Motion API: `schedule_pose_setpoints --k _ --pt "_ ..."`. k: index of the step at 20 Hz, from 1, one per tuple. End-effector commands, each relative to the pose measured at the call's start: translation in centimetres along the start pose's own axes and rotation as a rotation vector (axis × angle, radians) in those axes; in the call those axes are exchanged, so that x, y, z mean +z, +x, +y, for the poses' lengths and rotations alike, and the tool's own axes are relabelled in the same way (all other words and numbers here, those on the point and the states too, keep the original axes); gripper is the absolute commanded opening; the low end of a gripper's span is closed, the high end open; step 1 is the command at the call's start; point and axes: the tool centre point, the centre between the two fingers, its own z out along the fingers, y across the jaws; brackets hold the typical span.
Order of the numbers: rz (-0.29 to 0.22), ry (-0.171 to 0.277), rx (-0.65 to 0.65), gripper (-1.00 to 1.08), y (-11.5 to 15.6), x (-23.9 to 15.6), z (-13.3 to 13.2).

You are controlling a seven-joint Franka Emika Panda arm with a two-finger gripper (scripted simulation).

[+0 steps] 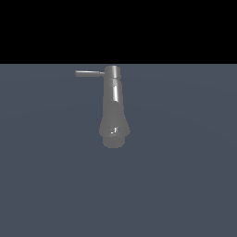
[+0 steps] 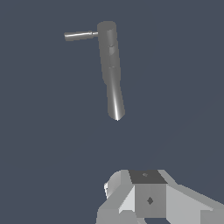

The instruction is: Turn on the faucet by rotating a designated handle.

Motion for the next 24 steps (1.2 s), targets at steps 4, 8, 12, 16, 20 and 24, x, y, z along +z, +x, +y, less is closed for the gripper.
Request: schedule_pose_setpoints --k 4,8,12,16,20,24 --pt "-0.004 0.003 0.041 -1.00 1.1 0.2 -0.2" --pt "-0.008 0.005 0.091 -1.00 2.4 0.4 -0.5" --pt "-0.014 0.008 0.158 -1.00 4.2 0.9 -1.0" --pt "-0.022 0.010 0.242 -1.00 6.5 1.6 -1.5" --pt "-0.030 0.011 0.332 -1.00 8.8 2.5 -2.2" --pt "-0.038 0.009 0.422 -1.00 11.2 3.6 -2.9"
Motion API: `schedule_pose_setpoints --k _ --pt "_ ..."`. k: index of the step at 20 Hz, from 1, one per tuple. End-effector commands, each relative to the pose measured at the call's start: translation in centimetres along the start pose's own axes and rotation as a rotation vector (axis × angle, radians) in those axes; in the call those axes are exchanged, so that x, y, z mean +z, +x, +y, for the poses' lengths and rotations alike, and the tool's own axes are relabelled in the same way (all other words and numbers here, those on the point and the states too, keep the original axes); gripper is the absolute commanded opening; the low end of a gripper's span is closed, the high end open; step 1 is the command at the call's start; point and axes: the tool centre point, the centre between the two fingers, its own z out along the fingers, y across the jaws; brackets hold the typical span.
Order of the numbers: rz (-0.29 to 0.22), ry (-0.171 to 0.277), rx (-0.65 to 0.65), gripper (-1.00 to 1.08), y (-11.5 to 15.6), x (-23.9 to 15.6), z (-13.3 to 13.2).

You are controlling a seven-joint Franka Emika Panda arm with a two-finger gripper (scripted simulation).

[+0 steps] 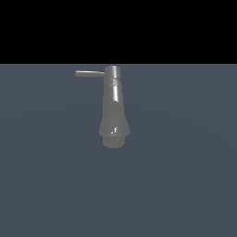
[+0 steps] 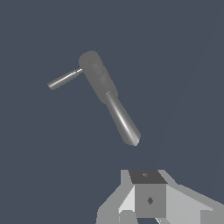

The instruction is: Turn on the faucet by rotating a designated handle.

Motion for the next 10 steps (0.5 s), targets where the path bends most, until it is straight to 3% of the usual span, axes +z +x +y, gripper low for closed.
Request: schedule_pose_setpoints --k 1,10 --pt "-0.004 -0.001 0.058 -1.00 1.2 0.7 -1.0" --pt "-0.017 -0.011 0.261 -1.00 5.3 3.8 -4.6"
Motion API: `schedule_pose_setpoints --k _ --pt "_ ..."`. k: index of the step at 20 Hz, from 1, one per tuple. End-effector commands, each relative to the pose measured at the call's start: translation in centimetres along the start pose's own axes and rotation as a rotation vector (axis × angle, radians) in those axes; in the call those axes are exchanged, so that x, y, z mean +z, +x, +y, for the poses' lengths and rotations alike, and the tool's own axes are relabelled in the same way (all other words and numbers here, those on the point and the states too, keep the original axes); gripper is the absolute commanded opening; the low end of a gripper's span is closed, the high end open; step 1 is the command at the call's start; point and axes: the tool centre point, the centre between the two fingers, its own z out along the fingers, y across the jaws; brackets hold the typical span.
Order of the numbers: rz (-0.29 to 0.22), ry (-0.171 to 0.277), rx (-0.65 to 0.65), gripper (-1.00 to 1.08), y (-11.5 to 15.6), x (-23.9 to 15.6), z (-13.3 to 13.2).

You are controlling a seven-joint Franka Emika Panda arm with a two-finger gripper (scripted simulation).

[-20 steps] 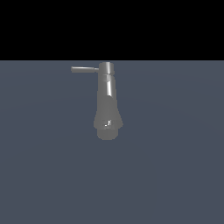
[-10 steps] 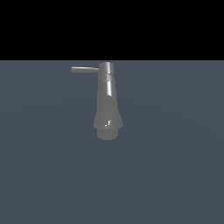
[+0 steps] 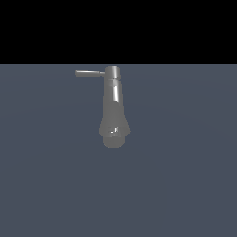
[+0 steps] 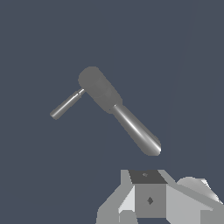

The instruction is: Turn on the faucet by rotating a designated handle.

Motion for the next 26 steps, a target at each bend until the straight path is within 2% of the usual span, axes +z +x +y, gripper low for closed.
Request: schedule_pose_setpoints --k 1,13,26 --pt "-0.003 -0.003 0.058 -1.00 0.8 1.0 -1.3" --pt "-0.005 -0.027 0.330 -1.00 4.3 6.7 -7.2" --pt "0.012 -0.057 0.621 -1.00 7.0 14.6 -13.1"
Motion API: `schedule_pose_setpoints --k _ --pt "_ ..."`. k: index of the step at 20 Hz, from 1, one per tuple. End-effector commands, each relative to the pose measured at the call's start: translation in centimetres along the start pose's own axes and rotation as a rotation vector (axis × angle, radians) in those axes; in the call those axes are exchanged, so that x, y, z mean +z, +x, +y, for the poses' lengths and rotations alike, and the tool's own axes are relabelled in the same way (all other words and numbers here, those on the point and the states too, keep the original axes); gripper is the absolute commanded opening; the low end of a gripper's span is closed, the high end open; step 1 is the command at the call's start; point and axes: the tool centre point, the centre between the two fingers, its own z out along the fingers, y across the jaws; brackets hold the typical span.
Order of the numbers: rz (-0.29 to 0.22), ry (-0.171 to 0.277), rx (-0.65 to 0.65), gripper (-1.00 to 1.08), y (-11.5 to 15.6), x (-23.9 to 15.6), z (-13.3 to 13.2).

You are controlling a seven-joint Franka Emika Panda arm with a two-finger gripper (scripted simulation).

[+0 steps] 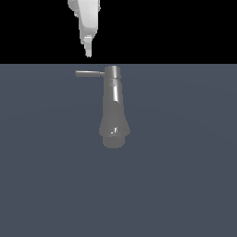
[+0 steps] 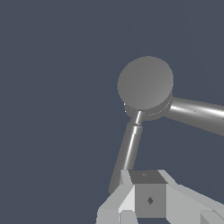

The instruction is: Turn on the faucet by rotating a designated handle.

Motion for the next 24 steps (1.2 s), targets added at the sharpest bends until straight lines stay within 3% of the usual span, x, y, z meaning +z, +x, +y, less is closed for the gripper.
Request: schedule_pose_setpoints --k 1,12,24 --pt "0.005 -0.004 0.057 -1.00 -0.3 1.6 -1.2" --pt "0.026 -0.015 0.222 -1.00 -1.4 6.8 -4.4" --pt "0.031 -0.017 0.256 -1.00 -1.6 8.0 -5.0"
